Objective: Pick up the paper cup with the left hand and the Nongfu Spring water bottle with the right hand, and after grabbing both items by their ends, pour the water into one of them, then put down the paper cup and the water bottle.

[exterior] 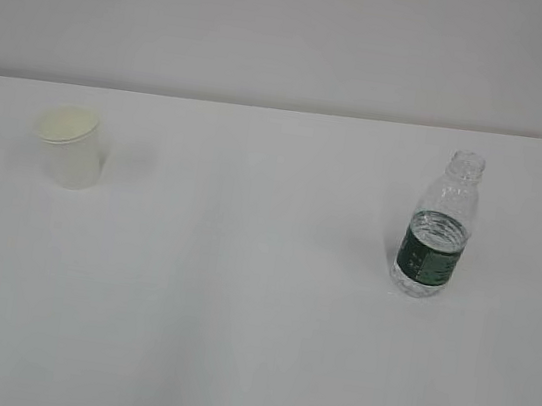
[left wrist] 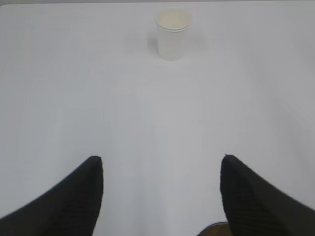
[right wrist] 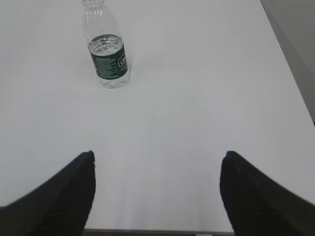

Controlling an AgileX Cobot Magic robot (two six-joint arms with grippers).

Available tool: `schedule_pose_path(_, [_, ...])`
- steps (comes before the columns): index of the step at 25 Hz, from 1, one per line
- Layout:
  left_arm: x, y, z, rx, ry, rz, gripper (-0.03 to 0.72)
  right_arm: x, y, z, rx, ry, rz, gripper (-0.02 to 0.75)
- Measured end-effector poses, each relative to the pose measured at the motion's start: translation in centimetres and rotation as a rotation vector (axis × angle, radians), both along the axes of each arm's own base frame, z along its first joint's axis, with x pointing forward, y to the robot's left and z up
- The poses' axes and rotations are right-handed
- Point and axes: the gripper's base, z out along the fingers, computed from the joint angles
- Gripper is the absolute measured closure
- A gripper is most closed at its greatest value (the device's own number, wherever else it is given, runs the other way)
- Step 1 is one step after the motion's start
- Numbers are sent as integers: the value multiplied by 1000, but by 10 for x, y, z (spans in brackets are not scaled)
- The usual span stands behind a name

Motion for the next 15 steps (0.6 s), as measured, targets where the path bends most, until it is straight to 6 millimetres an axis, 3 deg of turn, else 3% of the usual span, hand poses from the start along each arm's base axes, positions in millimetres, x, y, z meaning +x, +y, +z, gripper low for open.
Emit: schedule_pose_path(15, [0, 0, 0, 0, 0, 0, 218, 0, 0, 0, 0, 0, 0, 149])
